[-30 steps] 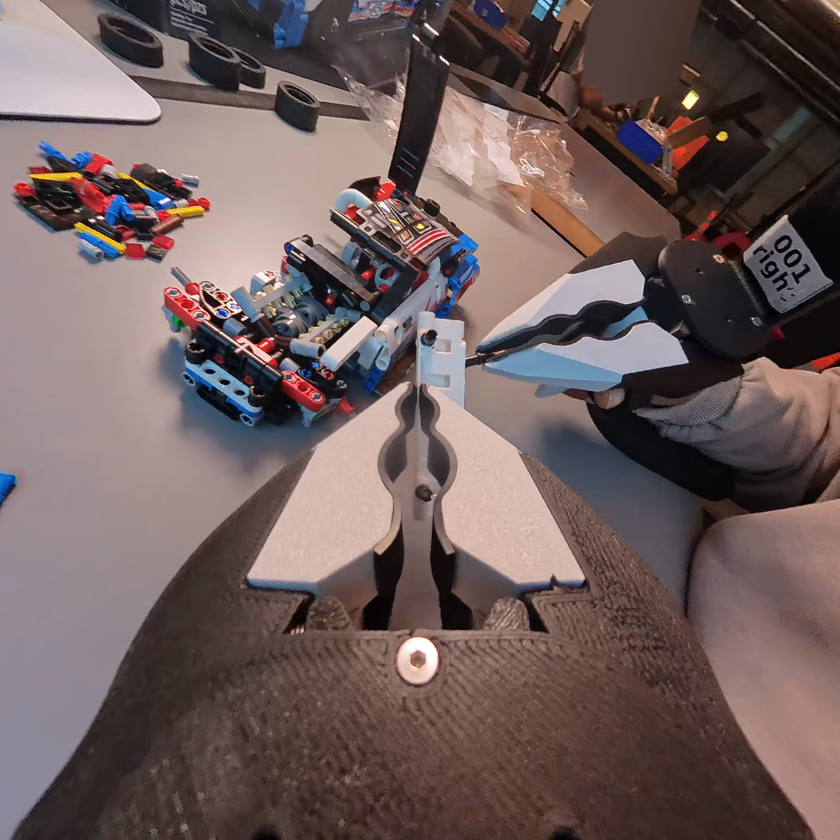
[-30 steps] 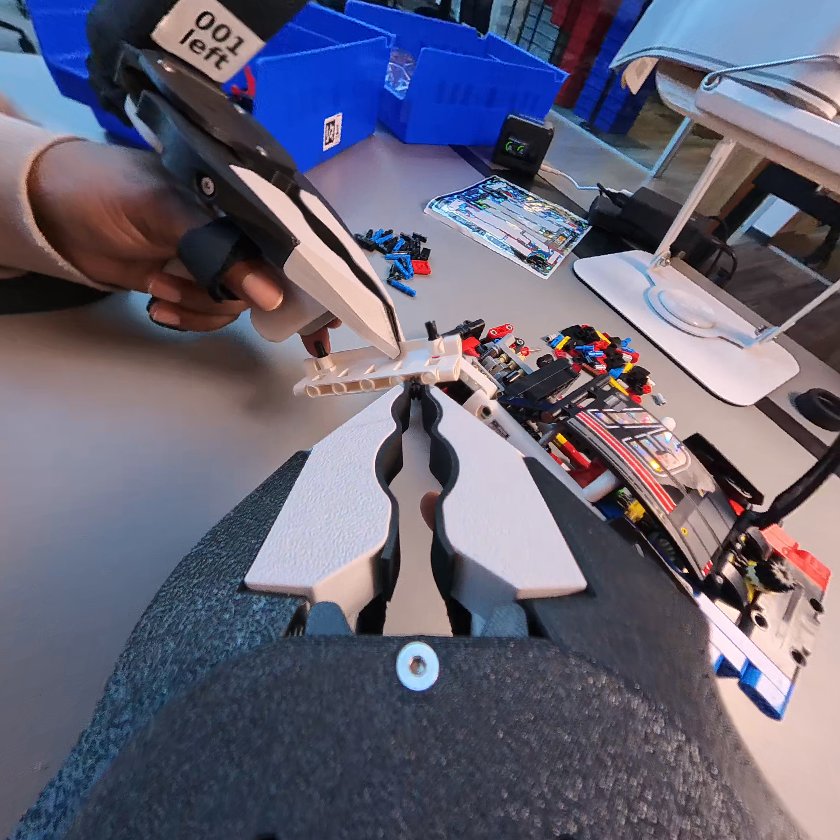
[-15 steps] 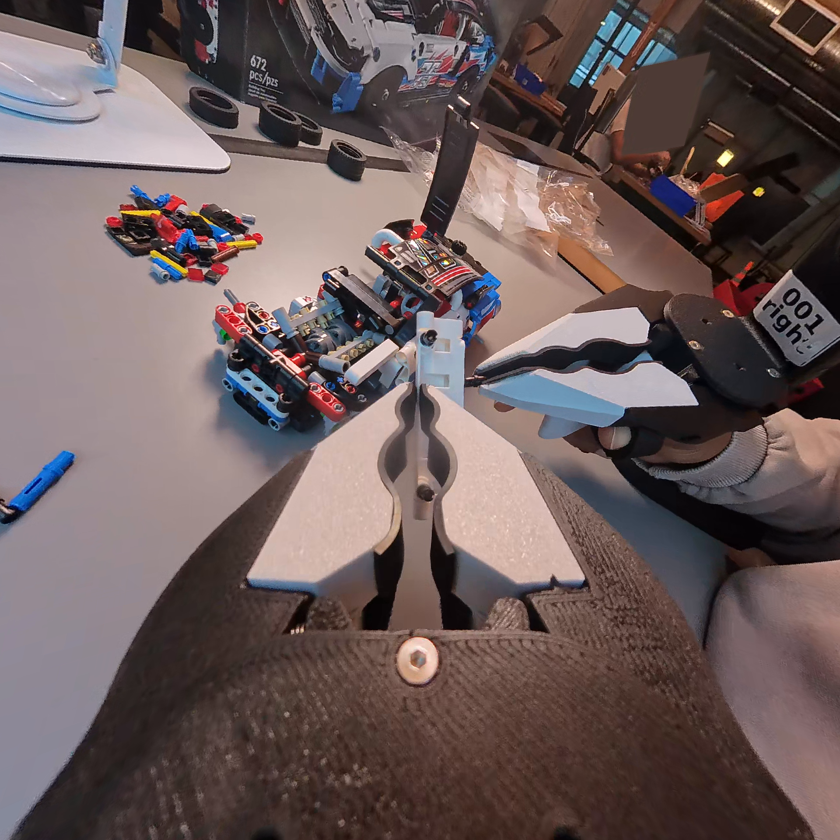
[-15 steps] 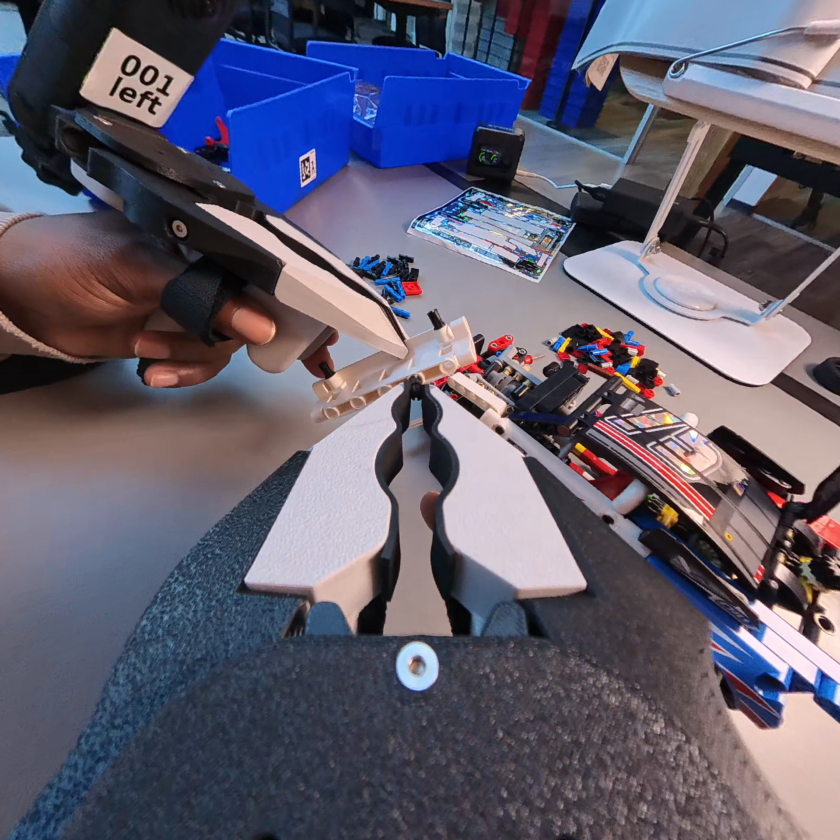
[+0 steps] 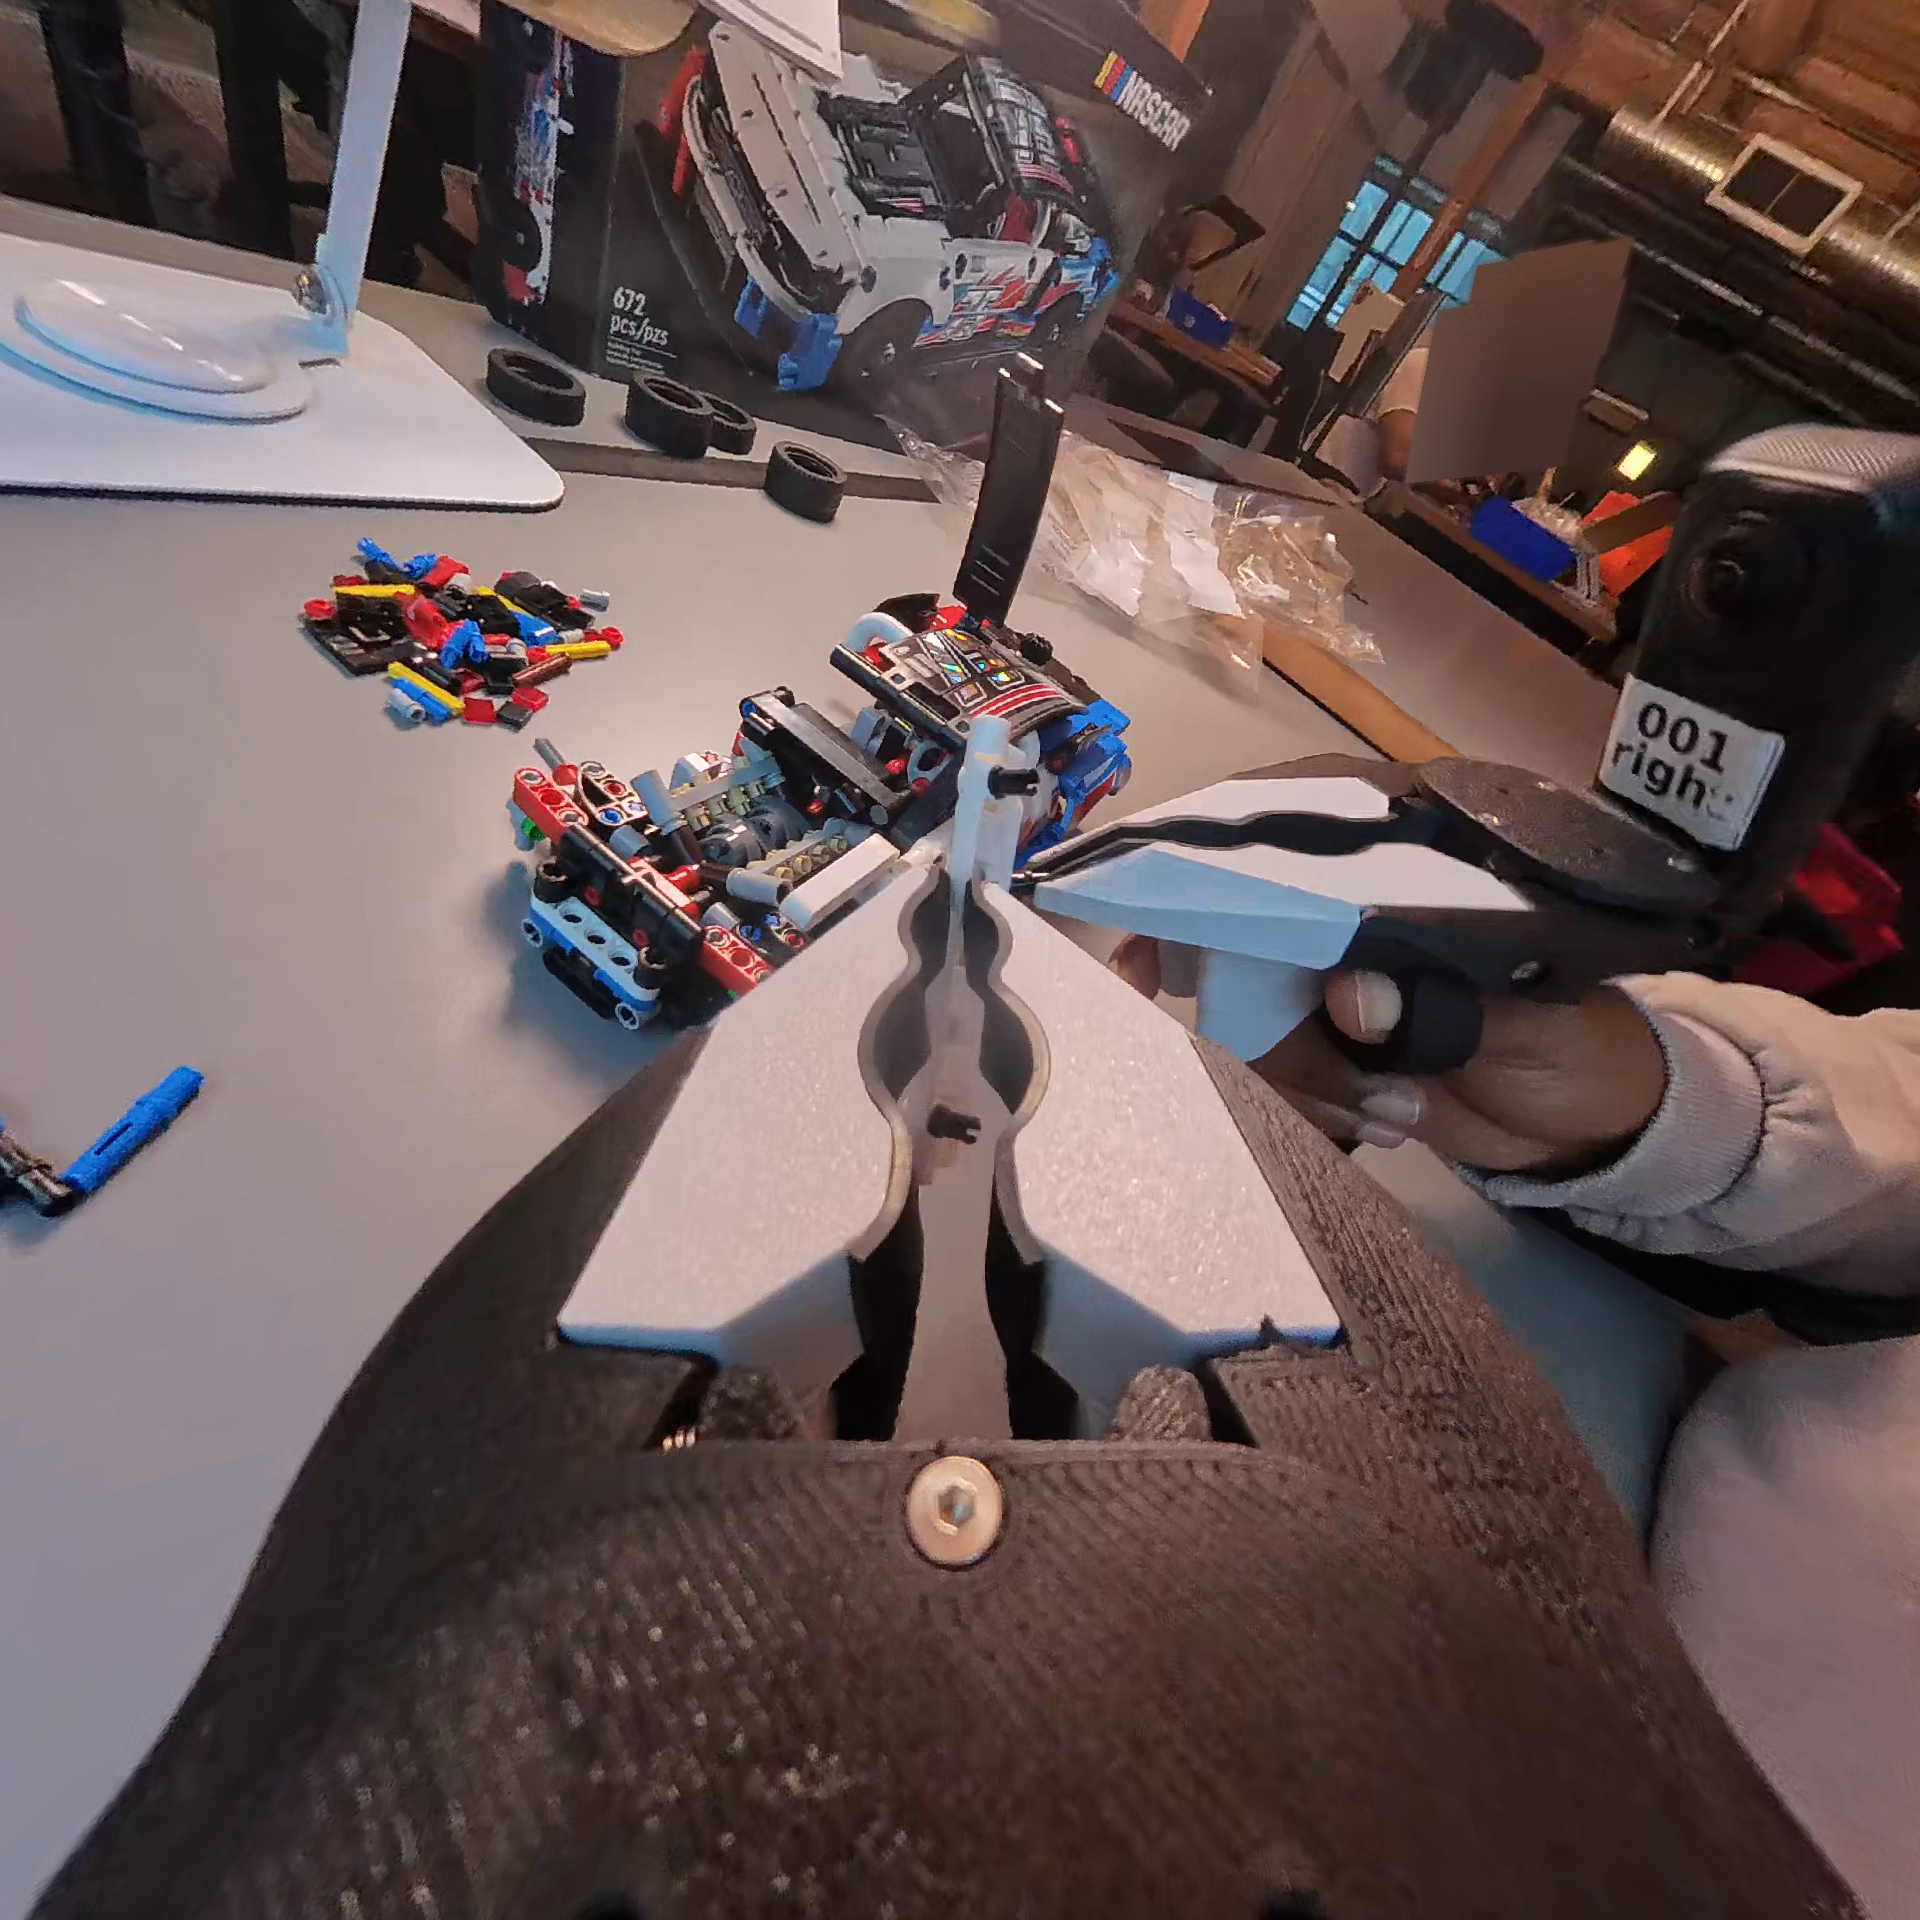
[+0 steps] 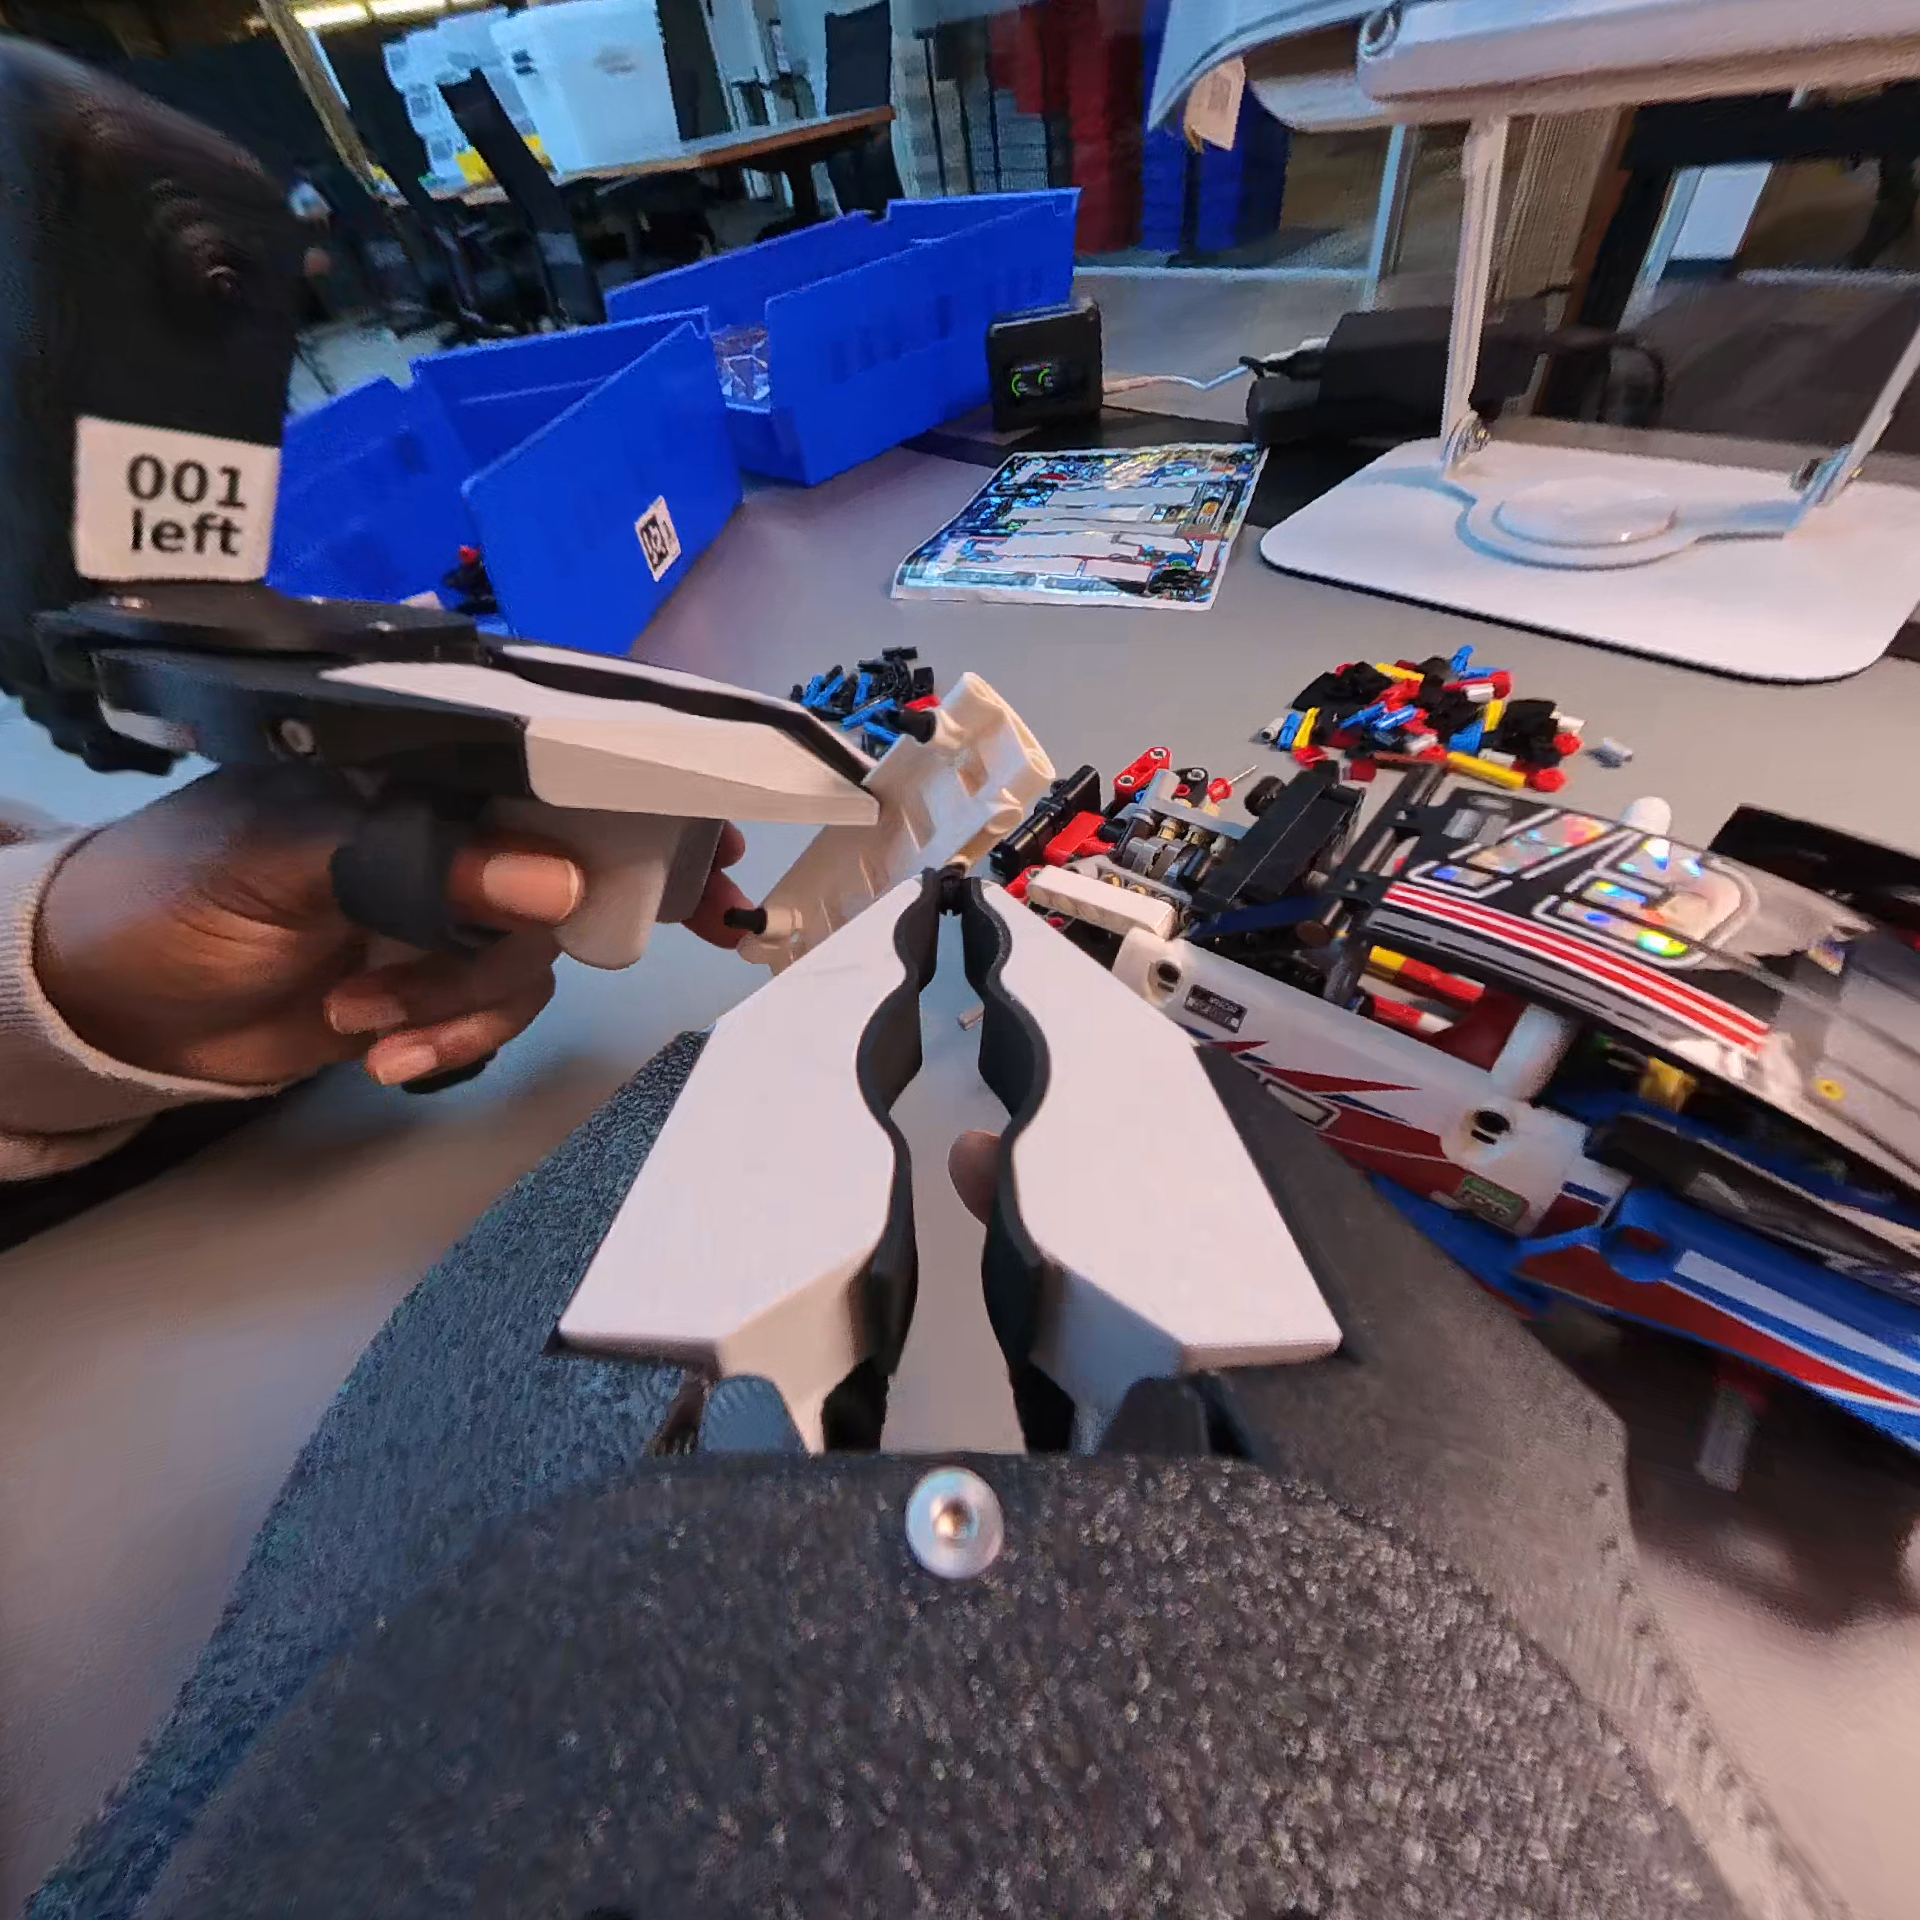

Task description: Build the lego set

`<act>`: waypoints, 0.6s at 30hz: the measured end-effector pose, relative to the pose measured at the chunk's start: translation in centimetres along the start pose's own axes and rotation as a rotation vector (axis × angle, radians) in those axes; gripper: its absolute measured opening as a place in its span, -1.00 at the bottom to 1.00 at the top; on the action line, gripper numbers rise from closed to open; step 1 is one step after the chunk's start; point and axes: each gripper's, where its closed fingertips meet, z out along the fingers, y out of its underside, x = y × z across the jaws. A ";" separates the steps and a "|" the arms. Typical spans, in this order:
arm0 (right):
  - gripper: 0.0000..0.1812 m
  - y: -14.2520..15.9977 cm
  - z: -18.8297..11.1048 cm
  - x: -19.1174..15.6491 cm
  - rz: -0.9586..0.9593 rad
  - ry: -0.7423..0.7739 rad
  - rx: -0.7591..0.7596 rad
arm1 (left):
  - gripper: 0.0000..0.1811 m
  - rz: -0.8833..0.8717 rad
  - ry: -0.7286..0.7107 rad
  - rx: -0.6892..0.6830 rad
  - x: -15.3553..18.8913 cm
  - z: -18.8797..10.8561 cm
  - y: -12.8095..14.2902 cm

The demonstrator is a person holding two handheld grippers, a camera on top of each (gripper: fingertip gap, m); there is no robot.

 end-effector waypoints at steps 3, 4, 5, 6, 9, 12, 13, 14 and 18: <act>-0.99 -0.9 -0.5 -0.3 0.181 -0.117 0.069 | -1.00 0.088 -0.035 0.002 0.0 -0.1 -0.4; -0.99 -1.1 -0.6 -0.4 0.219 -0.142 0.077 | -1.00 0.062 -0.015 0.009 0.0 -0.1 -0.5; -0.99 -1.3 -0.7 -0.5 0.230 -0.157 0.085 | -1.00 0.036 0.005 0.017 0.1 -0.1 -0.6; -0.99 -1.5 -0.8 -0.8 0.242 -0.180 0.101 | -1.00 0.016 0.022 0.025 0.1 -0.2 -0.6; -0.99 -1.6 -0.9 -1.0 0.261 -0.207 0.105 | -1.00 -0.024 0.056 0.047 0.4 -0.4 -0.9; -0.99 -2.1 -1.1 -0.9 0.248 -0.184 0.144 | -1.00 -0.019 0.066 0.062 0.7 -0.5 -1.1; -0.99 -2.3 -1.3 -0.9 0.255 -0.173 0.163 | -1.00 -0.021 0.068 0.067 0.8 -0.5 -1.2; -0.99 -2.6 -1.3 -0.9 0.280 -0.162 0.184 | -1.00 -0.026 0.064 0.074 0.9 -0.4 -1.2; -0.99 -2.2 -1.0 -1.0 0.259 -0.130 0.161 | -1.00 -0.032 0.044 0.101 0.6 -0.6 -1.5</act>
